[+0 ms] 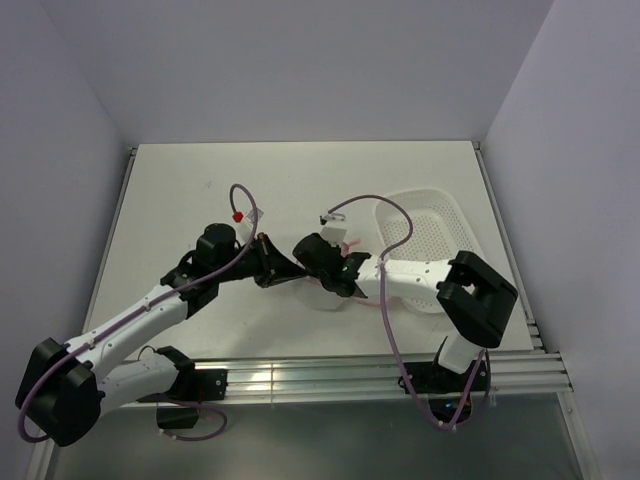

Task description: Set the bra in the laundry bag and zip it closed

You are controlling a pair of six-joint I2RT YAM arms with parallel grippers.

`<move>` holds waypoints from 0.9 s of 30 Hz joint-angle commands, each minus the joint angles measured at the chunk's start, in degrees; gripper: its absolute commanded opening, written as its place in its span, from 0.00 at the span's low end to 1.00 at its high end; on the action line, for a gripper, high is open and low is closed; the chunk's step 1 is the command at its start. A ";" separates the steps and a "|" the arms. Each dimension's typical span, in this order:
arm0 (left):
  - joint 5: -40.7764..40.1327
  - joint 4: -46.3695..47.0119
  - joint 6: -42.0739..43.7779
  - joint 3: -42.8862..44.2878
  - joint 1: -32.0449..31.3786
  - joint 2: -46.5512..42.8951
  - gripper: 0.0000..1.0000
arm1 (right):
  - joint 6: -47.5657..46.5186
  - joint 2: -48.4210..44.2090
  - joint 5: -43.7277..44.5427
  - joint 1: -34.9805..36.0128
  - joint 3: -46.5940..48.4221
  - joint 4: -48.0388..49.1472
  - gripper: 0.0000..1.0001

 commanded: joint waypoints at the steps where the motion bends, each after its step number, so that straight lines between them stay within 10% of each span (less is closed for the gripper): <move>1: -9.40 -11.25 9.26 0.47 0.24 -3.07 0.00 | -1.89 -1.79 2.50 -0.02 -0.52 -1.62 0.00; 8: -16.81 -18.99 12.34 -3.23 1.65 -3.69 0.00 | -4.27 -3.91 -1.19 0.77 2.81 -4.60 0.08; 18: -19.02 -22.52 15.25 -1.47 2.35 -3.69 0.00 | -5.59 -9.70 -5.85 0.86 3.68 -6.17 0.64; 27: -20.78 -27.18 18.14 2.48 8.14 -5.44 0.00 | -7.17 -15.68 -8.14 0.77 5.09 -9.25 0.76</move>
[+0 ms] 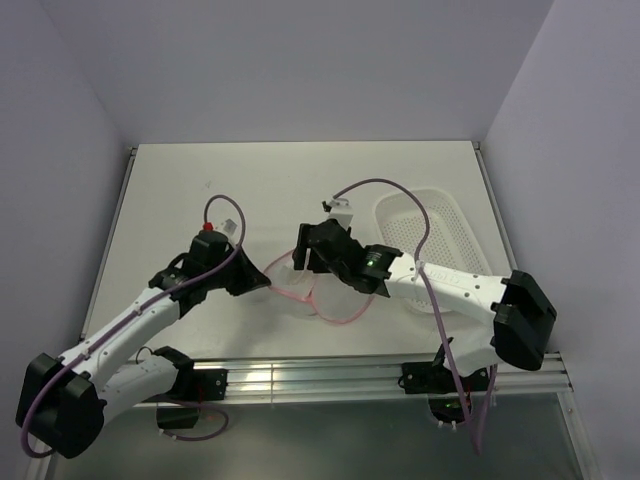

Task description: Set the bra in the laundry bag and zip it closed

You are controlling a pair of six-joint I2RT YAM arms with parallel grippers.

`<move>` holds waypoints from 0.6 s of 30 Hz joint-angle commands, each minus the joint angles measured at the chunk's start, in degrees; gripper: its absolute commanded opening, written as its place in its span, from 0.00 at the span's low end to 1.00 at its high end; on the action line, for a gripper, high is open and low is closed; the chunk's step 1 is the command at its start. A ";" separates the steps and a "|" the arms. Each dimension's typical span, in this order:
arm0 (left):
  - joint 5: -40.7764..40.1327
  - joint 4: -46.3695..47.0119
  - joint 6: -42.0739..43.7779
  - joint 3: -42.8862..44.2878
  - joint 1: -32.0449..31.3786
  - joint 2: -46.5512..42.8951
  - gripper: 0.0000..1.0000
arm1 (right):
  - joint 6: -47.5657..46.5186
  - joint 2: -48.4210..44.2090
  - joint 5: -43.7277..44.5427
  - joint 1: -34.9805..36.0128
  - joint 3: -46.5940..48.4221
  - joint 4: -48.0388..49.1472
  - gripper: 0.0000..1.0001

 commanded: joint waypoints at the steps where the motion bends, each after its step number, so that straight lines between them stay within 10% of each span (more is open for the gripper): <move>1: -1.46 -2.39 3.81 4.27 5.35 -2.91 0.00 | -1.55 -4.58 0.12 0.29 2.16 -2.06 0.77; 9: -3.74 -6.97 7.59 7.62 8.01 -2.12 0.02 | -3.75 -10.21 -0.75 -3.48 -2.40 -2.25 0.80; 18: -6.37 -8.02 10.40 10.16 8.01 -4.23 0.57 | -11.57 -18.99 -20.69 -14.72 -15.76 10.05 0.80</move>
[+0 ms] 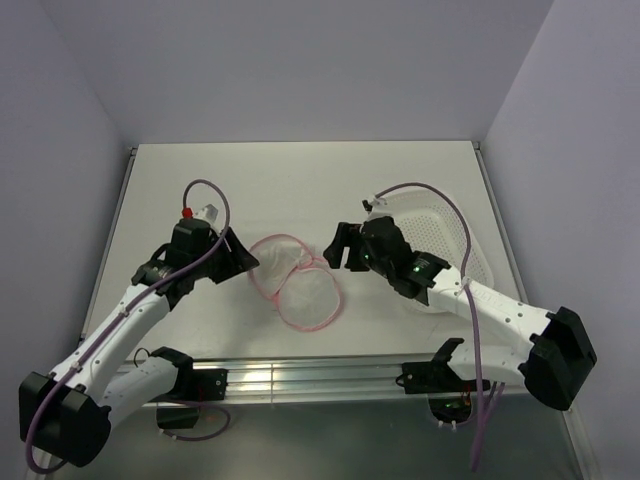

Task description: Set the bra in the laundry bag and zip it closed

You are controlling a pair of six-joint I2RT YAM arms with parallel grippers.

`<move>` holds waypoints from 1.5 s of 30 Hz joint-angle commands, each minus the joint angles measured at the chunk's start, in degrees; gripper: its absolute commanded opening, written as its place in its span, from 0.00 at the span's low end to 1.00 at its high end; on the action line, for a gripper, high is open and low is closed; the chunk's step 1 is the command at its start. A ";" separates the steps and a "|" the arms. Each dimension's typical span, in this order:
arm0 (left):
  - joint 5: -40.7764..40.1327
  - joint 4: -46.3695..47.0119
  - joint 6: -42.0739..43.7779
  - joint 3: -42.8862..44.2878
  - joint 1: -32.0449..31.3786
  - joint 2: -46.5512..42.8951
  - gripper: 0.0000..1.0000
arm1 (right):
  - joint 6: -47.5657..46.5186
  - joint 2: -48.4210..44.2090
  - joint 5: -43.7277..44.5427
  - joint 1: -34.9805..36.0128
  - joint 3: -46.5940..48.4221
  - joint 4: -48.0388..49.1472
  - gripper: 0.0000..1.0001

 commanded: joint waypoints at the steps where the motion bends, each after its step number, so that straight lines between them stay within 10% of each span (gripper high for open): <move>1: -2.29 -0.57 2.34 4.02 0.22 -1.96 0.60 | -5.13 -3.15 -8.61 -3.22 -3.52 7.20 0.80; 31: -17.85 -5.94 1.03 4.73 -19.02 -6.88 0.64 | -7.95 12.30 -28.48 -10.26 -18.83 39.72 0.82; 39: -20.92 -4.53 -0.73 3.59 -25.25 -5.56 0.63 | -5.40 16.62 -33.32 -10.34 -18.56 43.07 0.67; 45: -26.18 -4.35 -1.61 4.82 -32.71 -3.19 0.62 | -1.80 14.60 -36.83 -11.40 -19.35 42.98 0.38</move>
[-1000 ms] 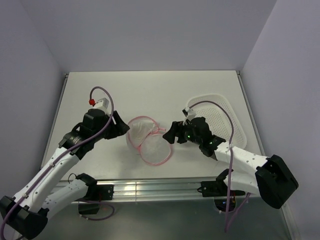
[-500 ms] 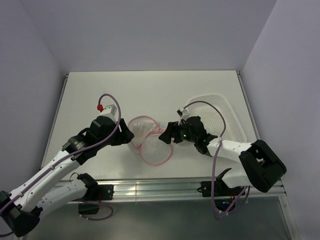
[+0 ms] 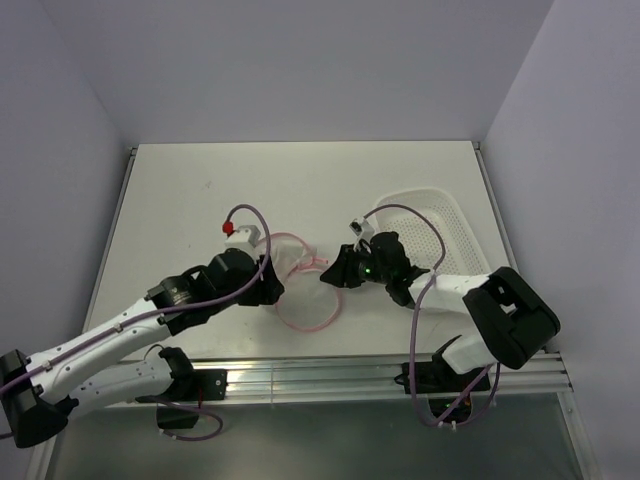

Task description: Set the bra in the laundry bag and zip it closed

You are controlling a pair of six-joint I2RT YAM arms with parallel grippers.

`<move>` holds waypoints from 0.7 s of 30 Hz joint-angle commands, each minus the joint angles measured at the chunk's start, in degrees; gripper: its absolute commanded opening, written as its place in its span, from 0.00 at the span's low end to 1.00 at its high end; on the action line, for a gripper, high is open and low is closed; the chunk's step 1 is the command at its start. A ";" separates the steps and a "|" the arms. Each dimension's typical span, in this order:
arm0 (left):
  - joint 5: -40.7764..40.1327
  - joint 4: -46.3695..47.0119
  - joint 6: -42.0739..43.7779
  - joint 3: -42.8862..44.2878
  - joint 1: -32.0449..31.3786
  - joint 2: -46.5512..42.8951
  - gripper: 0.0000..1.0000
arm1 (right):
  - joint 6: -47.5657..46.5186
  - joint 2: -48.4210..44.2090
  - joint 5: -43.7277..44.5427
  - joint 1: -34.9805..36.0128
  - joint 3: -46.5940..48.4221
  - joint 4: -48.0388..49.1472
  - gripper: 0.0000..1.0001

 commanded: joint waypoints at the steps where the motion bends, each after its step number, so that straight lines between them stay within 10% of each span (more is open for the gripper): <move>1: -5.65 1.59 -1.17 2.06 -4.79 1.61 0.62 | 2.95 -2.12 -3.85 -0.97 -0.29 2.87 0.31; 8: -18.30 -2.97 -2.76 7.77 -17.88 10.74 0.63 | 5.85 -5.28 -7.90 -1.06 4.36 -7.82 0.00; 21: -33.69 -7.28 3.39 21.39 -32.58 28.51 0.73 | 10.42 -12.32 -3.77 -0.98 16.75 -34.56 0.00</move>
